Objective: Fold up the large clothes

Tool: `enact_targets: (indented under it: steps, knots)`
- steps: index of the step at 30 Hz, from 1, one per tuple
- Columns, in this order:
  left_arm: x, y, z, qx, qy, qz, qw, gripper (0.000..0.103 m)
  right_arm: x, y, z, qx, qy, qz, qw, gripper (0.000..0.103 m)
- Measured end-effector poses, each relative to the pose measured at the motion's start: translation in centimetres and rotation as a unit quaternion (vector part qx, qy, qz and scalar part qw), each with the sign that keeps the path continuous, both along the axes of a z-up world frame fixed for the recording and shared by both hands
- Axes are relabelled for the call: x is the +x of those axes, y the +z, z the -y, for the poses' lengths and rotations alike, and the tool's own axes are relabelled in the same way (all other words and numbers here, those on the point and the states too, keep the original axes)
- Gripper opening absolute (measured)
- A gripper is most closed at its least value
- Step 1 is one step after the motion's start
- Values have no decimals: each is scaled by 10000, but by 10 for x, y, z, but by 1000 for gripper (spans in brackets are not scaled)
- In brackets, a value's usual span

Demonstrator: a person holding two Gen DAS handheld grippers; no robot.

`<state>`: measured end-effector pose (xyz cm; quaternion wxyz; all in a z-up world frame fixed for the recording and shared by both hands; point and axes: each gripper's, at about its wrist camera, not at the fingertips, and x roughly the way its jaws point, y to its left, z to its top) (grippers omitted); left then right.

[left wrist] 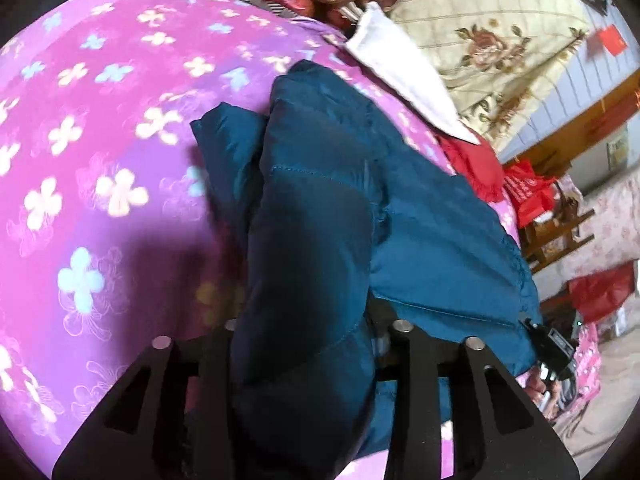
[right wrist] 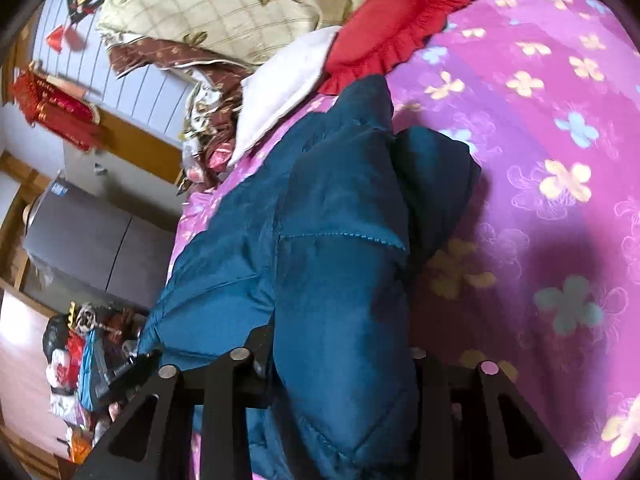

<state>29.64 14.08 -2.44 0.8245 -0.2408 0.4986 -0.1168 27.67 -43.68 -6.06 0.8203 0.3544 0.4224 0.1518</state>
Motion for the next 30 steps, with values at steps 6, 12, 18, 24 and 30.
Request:
enact_targets:
  steps: [6, 12, 18, 24, 30]
  knots:
    - [-12, 20, 9, 672, 92, 173, 9975, 47, -1, 19, 2, -767, -471, -233, 9957, 60]
    - [-36, 38, -18, 547, 242, 261, 9979, 49, -50, 49, 23, -1423, -992, -40, 9848, 64]
    - [-67, 55, -30, 1198, 592, 438, 9901, 56, -97, 76, 1, -2293, -1013, 192, 9679, 64]
    - [-79, 18, -19, 1918, 805, 119, 9780, 57, -97, 41, -41, -3020, -1012, -113, 9478, 64]
    - [-97, 21, -21, 2092, 1045, 287, 9719, 57, -101, 35, -31, -2913, -1163, -283, 9491, 64]
